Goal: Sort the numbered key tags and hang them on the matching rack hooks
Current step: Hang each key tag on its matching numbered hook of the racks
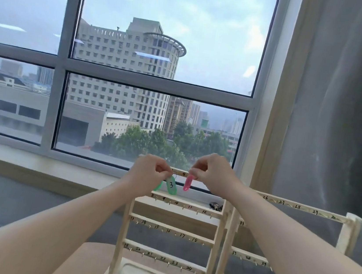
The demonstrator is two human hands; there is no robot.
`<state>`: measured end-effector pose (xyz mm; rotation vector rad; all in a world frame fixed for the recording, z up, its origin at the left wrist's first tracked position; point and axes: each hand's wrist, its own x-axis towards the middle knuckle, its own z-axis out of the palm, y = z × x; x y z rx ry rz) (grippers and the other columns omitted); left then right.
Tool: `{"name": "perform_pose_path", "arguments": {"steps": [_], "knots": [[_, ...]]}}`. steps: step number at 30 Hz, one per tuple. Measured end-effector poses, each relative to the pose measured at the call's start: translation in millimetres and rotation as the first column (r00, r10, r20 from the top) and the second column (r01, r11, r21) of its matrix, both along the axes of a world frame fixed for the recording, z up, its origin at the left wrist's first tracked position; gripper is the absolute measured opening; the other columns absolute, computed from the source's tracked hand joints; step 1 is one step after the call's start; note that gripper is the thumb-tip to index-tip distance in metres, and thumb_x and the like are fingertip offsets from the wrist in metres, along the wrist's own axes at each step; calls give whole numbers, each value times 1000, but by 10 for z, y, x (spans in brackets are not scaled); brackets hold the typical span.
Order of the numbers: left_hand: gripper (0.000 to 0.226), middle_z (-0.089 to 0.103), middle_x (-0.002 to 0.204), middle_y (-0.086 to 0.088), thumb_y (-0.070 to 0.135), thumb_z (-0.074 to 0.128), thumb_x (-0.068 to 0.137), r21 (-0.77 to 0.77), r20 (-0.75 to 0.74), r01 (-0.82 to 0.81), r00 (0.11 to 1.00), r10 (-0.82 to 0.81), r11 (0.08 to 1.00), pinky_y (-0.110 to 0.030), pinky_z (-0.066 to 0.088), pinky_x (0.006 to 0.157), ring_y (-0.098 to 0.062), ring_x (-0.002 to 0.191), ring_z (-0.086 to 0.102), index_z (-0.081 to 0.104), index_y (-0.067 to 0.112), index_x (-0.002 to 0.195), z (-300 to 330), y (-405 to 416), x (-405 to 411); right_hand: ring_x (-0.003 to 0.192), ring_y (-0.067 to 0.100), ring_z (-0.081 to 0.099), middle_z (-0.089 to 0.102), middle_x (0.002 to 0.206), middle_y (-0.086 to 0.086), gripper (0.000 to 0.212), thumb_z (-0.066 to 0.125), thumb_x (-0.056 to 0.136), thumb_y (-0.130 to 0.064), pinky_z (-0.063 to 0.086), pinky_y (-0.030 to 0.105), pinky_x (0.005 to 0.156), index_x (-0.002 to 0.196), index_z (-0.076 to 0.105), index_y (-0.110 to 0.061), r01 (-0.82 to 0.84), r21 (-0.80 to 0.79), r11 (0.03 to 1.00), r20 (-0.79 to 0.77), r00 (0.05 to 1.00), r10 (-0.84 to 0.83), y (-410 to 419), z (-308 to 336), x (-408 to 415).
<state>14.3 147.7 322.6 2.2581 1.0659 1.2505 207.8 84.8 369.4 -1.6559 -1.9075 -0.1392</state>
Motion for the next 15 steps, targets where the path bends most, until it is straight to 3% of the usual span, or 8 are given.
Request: {"name": "perform_pose_path", "arguments": {"steps": [4, 10, 15], "knots": [[25, 72, 74, 18, 26, 71, 91, 40, -15, -32, 999, 33, 999, -45, 48, 99, -6, 82, 67, 70, 41, 72, 39, 172, 121, 81, 18, 69, 75, 84, -2, 18, 63, 99, -23, 56, 44, 87, 94, 78, -16, -11, 6, 1000, 0, 1000, 11, 136, -25, 39], [28, 72, 72, 17, 25, 69, 91, 31, -25, -62, 998, 63, 998, -51, 49, 97, -9, 83, 67, 70, 39, 67, 64, 357, 192, 85, 19, 68, 76, 87, -2, 19, 61, 100, -22, 56, 46, 87, 95, 78, -17, -54, -2, 999, -23, 998, 54, 285, -71, 27], [27, 72, 72, 16, 24, 69, 92, 41, -93, -80, 992, 83, 996, -48, 50, 95, -6, 78, 67, 71, 37, 69, 96, 383, 249, 87, 19, 68, 75, 88, -2, 18, 60, 101, -23, 56, 45, 87, 94, 77, -21, -50, 12, 999, -56, 997, 51, 350, -131, 20]]}}
